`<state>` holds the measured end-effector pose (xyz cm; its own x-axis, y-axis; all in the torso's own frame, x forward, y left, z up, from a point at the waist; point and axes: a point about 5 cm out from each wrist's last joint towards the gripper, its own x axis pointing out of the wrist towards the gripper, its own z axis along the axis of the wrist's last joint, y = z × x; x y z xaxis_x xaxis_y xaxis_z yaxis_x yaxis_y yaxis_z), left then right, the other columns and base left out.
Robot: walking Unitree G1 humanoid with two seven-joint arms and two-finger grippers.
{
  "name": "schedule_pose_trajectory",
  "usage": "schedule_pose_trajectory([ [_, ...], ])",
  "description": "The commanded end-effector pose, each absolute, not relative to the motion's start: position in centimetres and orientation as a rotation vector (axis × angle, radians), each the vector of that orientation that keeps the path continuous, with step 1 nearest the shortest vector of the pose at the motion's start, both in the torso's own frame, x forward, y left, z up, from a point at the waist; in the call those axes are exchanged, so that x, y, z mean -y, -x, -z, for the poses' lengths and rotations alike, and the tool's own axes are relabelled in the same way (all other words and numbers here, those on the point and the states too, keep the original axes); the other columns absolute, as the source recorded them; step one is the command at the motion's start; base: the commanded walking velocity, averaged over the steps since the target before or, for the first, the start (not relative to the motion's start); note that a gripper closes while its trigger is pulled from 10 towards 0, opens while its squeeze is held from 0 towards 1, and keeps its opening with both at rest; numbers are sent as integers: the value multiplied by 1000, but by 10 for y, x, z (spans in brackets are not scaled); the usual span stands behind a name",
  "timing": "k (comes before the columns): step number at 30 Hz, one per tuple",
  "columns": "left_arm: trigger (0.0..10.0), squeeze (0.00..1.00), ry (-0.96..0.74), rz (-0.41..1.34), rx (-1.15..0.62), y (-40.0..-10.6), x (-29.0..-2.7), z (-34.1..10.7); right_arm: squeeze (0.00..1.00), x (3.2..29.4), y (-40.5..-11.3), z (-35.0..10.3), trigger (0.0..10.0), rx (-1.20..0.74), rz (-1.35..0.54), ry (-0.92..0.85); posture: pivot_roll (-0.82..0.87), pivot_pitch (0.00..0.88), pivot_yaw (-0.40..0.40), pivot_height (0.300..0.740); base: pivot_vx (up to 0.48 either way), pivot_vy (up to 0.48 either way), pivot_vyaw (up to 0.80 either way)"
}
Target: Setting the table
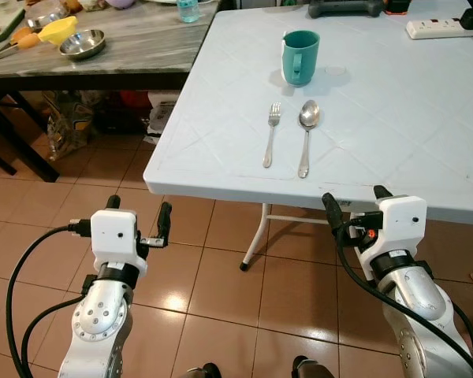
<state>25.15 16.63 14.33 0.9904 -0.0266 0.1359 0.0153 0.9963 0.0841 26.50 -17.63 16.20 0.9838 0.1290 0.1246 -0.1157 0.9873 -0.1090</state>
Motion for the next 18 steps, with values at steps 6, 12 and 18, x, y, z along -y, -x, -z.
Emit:
schedule_pose_trajectory([
  [6, 10000, 0, -78, 37, 126, -252, -168, -143, 0, 172, -268, -160, 10000, 122, -129, 97, -215, 204, 169, 740, 0, 0, 0],
  [12, 10000, 0, -76, 51, 124, -251, -166, -143, 0, 169, -269, -159, 10000, 121, -136, 88, -208, 200, 172, 740, 0, 0, 0],
  [18, 10000, 0, -82, 78, 128, -250, -163, -143, 0, 166, -269, -158, 10000, 122, -142, 82, -203, 200, 175, 740, 214, 0, 0],
])
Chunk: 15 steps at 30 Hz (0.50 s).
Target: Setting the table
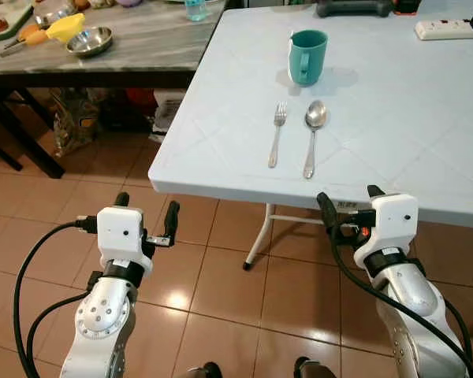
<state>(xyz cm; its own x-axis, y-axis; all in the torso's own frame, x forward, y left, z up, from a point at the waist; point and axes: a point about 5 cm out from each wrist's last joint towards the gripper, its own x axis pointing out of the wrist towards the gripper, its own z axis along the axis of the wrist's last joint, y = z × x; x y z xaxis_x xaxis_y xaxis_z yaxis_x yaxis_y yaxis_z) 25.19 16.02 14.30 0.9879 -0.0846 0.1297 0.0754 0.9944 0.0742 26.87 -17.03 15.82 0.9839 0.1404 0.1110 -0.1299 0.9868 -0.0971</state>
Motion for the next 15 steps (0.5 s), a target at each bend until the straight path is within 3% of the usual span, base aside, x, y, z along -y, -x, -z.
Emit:
schedule_pose_trajectory([
  [1, 10000, 0, -81, 79, 128, -250, -163, -143, 0, 166, -269, -158, 10000, 122, -142, 82, -203, 200, 175, 740, 341, 0, 0],
  [15, 10000, 0, -77, 109, 121, -252, -159, -142, 0, 163, -268, -156, 10000, 122, -137, 74, -202, 198, 185, 740, 384, 0, 0],
])
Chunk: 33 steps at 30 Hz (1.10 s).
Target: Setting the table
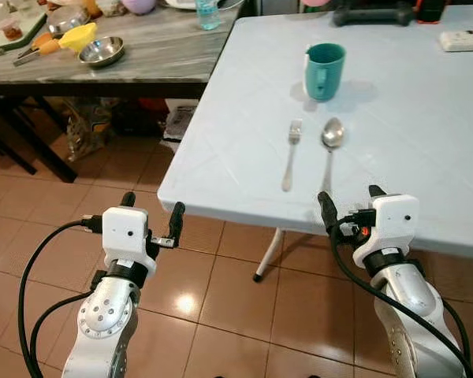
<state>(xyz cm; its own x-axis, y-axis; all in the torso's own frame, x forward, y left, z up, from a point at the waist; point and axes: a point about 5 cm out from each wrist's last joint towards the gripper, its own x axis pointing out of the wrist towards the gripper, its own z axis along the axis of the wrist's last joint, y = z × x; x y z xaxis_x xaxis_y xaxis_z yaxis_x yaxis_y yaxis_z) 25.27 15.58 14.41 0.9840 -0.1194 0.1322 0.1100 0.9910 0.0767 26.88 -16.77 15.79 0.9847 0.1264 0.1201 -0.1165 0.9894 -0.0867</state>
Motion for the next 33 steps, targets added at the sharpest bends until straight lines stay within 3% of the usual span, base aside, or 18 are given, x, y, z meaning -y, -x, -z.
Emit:
schedule_pose_trajectory([
  [1, 10000, 0, -76, 110, 121, -252, -159, -142, 0, 163, -267, -156, 10000, 122, -137, 74, -205, 201, 190, 740, 398, 0, 0],
  [8, 10000, 0, -72, 116, 105, -252, -158, -141, 0, 163, -267, -156, 10000, 122, -133, 72, -205, 202, 191, 740, 345, 0, 0],
  [24, 10000, 0, -50, 102, 65, -255, -157, -135, 0, 160, -269, -156, 10000, 124, -138, 65, -208, 198, 187, 740, 0, 0, 0],
  [33, 10000, 0, -49, 113, 65, -256, -154, -135, 0, 159, -269, -155, 10000, 123, -139, 61, -210, 195, 190, 740, 0, 55, -503],
])
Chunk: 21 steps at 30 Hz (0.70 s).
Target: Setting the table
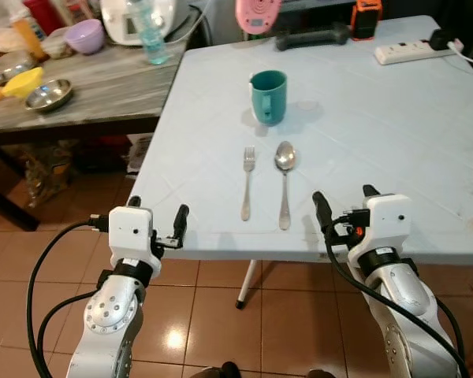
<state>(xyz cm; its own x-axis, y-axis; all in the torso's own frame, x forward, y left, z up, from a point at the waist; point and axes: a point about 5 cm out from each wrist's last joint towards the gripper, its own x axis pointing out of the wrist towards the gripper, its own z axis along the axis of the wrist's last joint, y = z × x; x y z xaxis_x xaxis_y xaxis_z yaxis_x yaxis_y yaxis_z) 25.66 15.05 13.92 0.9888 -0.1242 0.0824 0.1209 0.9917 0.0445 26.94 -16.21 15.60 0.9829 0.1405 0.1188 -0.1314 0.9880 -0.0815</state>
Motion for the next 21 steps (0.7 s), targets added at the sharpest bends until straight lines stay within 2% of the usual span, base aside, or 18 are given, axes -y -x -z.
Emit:
schedule_pose_trajectory([
  [1, 10000, 0, -49, 114, 65, -256, -154, -136, 0, 159, -269, -155, 10000, 123, -139, 61, -210, 195, 190, 740, 0, 251, -494],
  [7, 10000, 0, -52, 116, 68, -257, -154, -136, 0, 159, -268, -155, 10000, 125, -134, 59, -211, 194, 195, 740, 0, 269, -475],
  [21, 10000, 0, -57, 117, 64, -258, -154, -135, 0, 157, -268, -154, 10000, 126, -139, 55, -214, 195, 200, 740, 0, 350, 0],
])
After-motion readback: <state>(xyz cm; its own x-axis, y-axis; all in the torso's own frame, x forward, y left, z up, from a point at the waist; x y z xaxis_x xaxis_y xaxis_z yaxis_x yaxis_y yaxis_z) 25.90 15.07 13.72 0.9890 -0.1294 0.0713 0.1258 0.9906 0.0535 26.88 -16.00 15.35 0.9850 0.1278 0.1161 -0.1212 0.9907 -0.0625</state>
